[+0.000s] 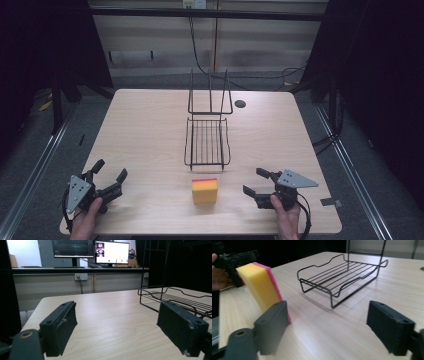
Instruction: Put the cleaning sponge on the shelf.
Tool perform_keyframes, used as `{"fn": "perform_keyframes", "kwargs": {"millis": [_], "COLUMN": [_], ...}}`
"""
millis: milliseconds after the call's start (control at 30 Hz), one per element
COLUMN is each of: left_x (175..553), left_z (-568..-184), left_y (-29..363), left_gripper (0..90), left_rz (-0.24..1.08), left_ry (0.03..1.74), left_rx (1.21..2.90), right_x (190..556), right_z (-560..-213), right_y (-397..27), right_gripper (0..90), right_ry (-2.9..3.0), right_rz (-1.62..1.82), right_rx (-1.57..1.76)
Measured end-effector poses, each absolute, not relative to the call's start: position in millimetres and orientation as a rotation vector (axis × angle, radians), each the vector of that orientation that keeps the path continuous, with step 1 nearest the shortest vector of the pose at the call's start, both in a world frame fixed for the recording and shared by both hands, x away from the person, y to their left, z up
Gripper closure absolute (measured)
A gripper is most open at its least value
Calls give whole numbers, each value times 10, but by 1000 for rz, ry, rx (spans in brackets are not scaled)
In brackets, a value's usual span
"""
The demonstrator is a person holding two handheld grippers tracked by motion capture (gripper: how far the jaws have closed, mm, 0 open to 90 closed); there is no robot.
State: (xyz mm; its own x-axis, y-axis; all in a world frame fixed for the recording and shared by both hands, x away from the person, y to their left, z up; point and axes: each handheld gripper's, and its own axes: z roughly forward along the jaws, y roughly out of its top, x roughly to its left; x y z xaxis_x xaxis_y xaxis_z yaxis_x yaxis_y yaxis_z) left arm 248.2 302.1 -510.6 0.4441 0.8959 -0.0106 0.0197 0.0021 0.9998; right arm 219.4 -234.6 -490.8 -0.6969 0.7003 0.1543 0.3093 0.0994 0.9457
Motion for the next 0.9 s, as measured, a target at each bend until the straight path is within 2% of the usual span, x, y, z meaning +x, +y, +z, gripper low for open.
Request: {"fn": "perform_keyframes", "kwargs": {"millis": [300,633,900], "left_x": [2482,2482,2481], "left_z": [-5106,-5106,-5106], "left_y": [3021,3021,3021], "left_gripper": [155,156,156], "left_rz": [850,850,851], "left_ry": [880,880,879], "left_rx": [1401,1401,1401], "right_x": [2196,2290,2354], "right_z": [-4815,-4778,-4754], "right_y": [-2172,-1998,-1893], "right_gripper": [132,250,186], "right_ry": [2132,2230,2266], "right_rz": [1652,1697,1774], "right_rx": [874,797,761]}}
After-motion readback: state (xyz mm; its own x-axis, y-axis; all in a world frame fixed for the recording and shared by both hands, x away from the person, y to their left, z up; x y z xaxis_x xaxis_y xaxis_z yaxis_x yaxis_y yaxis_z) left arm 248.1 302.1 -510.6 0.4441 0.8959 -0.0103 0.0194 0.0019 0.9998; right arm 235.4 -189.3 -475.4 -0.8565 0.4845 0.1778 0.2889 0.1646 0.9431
